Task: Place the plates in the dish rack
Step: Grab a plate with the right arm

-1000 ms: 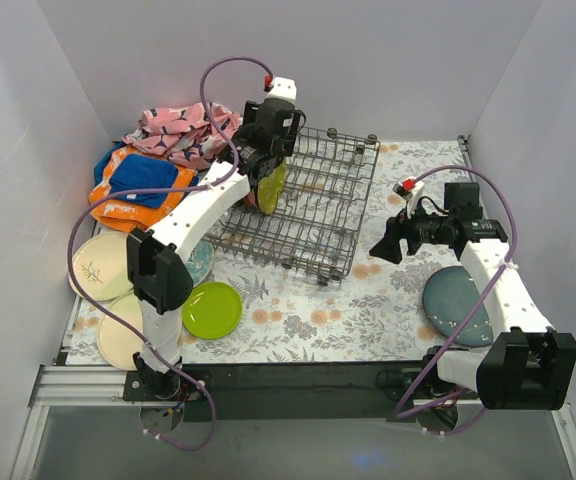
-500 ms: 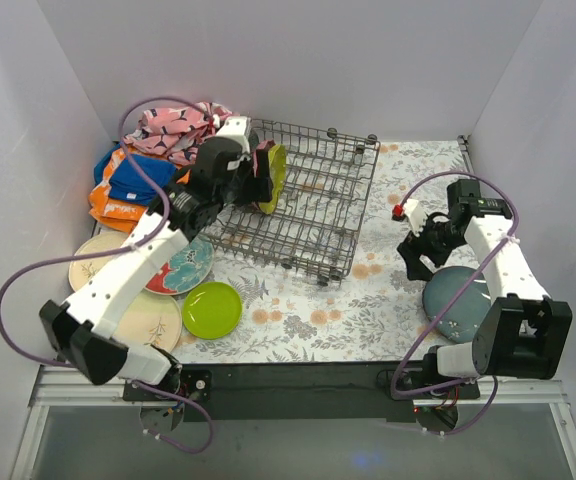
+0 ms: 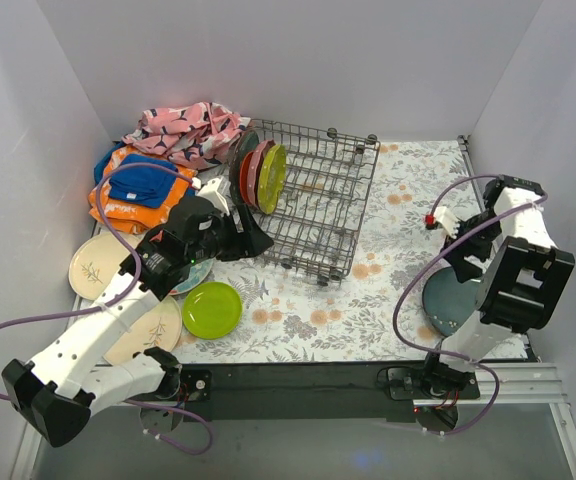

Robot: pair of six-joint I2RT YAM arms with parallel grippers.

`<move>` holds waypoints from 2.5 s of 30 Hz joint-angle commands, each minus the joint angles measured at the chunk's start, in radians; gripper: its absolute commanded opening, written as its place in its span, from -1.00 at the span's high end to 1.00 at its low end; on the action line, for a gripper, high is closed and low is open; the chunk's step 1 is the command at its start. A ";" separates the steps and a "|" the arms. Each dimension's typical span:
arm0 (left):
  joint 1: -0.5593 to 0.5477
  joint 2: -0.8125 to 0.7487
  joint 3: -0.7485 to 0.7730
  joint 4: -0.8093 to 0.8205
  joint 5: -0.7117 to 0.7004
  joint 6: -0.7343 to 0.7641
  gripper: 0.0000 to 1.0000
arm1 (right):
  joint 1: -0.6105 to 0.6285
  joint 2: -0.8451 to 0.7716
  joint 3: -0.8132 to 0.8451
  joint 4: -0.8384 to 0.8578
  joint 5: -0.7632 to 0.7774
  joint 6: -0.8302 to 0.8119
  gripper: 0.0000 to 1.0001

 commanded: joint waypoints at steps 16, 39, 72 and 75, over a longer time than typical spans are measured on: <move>0.004 -0.013 -0.047 0.046 0.115 -0.077 -0.33 | -0.097 0.407 0.314 -0.076 0.105 -0.267 -0.72; 0.003 0.028 -0.089 0.137 0.230 -0.098 -0.33 | -0.098 0.460 0.099 -0.076 0.026 -0.193 -0.08; 0.003 0.022 -0.329 0.428 0.467 -0.233 -0.33 | 0.024 0.365 0.130 -0.076 -0.576 -0.024 0.97; 0.001 0.024 -0.357 0.447 0.482 -0.249 -0.33 | 0.059 0.361 0.093 -0.077 -0.635 0.014 0.97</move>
